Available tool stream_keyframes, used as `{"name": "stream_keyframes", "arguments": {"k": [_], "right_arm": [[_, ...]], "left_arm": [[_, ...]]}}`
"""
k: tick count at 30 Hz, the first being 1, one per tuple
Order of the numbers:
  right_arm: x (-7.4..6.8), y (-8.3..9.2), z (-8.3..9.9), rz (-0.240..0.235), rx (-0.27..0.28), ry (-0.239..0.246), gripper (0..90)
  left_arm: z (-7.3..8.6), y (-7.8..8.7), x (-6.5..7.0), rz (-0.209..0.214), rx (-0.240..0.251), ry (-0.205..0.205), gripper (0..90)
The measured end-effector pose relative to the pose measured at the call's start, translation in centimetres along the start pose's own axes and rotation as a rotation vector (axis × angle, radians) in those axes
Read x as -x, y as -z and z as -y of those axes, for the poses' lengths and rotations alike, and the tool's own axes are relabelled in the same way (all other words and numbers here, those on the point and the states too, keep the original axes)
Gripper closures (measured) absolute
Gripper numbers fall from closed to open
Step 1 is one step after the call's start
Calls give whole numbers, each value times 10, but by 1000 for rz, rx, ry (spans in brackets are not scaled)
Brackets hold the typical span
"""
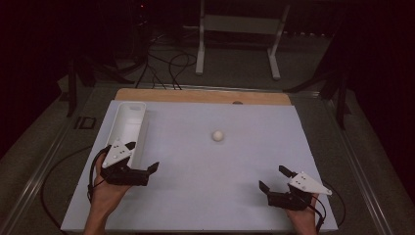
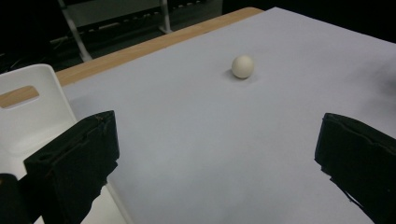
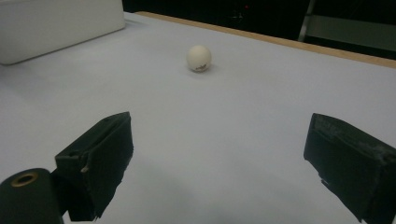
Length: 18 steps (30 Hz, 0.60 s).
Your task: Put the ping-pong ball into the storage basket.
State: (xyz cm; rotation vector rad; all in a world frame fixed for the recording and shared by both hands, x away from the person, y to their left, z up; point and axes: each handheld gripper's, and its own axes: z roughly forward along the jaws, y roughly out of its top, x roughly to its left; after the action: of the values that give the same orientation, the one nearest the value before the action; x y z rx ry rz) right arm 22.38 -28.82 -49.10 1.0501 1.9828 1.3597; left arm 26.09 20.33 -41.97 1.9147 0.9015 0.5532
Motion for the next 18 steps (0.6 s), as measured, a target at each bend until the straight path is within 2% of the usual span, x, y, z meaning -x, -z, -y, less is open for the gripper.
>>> {"name": "stream_keyframes", "arguments": {"k": [18], "right_arm": [[0, 0, -1, 0, -1, -1, 77]], "left_arm": [[-15, -8, 2, 15, -30, -9, 2]]}}
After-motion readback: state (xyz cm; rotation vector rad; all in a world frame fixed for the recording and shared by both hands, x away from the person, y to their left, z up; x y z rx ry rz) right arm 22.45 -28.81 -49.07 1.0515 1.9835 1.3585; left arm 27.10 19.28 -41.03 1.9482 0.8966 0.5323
